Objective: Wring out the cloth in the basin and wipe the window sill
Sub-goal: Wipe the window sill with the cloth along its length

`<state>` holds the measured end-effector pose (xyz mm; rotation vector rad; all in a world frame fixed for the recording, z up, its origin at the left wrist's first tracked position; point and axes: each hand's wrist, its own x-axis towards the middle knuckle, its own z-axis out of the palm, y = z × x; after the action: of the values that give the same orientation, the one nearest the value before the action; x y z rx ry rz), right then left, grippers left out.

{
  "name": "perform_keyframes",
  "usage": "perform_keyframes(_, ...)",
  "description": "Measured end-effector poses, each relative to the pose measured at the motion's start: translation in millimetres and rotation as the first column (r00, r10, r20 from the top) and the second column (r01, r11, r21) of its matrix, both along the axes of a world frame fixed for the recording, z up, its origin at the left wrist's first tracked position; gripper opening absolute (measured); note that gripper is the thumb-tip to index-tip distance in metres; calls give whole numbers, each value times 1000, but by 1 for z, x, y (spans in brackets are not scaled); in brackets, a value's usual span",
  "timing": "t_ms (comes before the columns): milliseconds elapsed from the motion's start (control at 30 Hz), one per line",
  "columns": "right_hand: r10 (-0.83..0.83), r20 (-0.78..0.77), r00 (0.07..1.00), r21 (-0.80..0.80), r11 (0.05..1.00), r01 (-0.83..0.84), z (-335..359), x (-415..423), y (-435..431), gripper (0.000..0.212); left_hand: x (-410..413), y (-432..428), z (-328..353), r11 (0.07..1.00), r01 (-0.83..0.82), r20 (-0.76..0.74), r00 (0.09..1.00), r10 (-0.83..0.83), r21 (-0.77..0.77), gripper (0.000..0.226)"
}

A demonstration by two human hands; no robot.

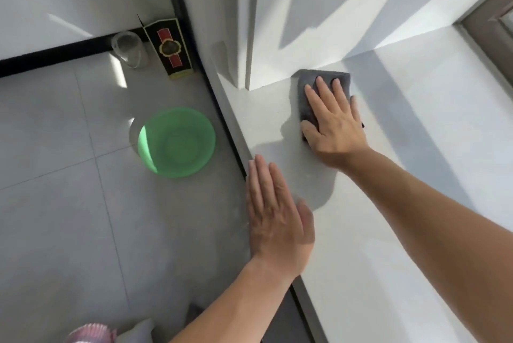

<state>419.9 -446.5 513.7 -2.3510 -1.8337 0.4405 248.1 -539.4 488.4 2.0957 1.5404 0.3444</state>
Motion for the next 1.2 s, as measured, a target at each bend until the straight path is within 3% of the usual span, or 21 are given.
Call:
perform_keyframes(67, 214, 10, 977, -10, 977, -214, -2, -13, -15, 67, -1, -5, 0, 999, 17, 18, 1000, -18, 28, 78)
perform_keyframes(133, 323, 56, 945, -26, 946, -322, -4, 2, -35, 64, -4, -9, -2, 998, 38, 32, 999, -39, 44, 81)
perform_keyframes(200, 272, 101, 957, -34, 962, -270, -4, 33, -46, 64, -8, -16, -2, 997, 60, 33, 998, -62, 55, 82)
perform_keyframes(267, 72, 87, 994, -51, 996, -68, 1, 57, -43, 66, -10, -23, -2, 996, 63, 42, 997, -66, 68, 80)
perform_keyframes(367, -67, 53, 996, -31, 997, 69, 3, 40, -28, 70, -6, -32, 0, 996, 21, 111, 993, -31, 89, 77)
perform_keyframes(433, 104, 49, 993, -16, 995, -103, 3, 13, -39, 70, -2, -36, -1, 995, -32, 187, 982, 13, 96, 77)
perform_keyframes(500, 358, 72, 931, -17, 934, -357, 3, 2, -71, 69, 1, -42, -2, 993, -70, 235, 971, 46, 94, 79)
perform_keyframes(567, 498, 79, 864, -22, 867, -498, 3, 15, -103, 67, 4, -49, -2, 993, -75, 241, 969, 51, 93, 81)
perform_keyframes(700, 523, 63, 850, -27, 852, -523, 3, 29, -82, 67, 10, -54, 2, 986, -117, 146, 984, 99, 121, 82)
perform_keyframes(833, 521, 78, 850, -18, 853, -522, 1, -24, -1, 64, 14, -54, 1, 981, -137, 76, 989, 128, 136, 81)
perform_keyframes(933, 537, 71, 841, -10, 843, -537, 0, -32, 3, 61, 13, -54, -1, 979, -139, 94, 988, 126, 146, 79)
perform_keyframes(1100, 661, 84, 746, -2, 748, -663, -3, 1, -39, 63, 12, -59, 2, 979, -187, 178, 969, 170, 80, 79)
perform_keyframes(1200, 581, 97, 808, -18, 813, -582, -2, -12, -3, 69, 13, -60, -1, 982, -167, 115, 981, 157, 85, 81)
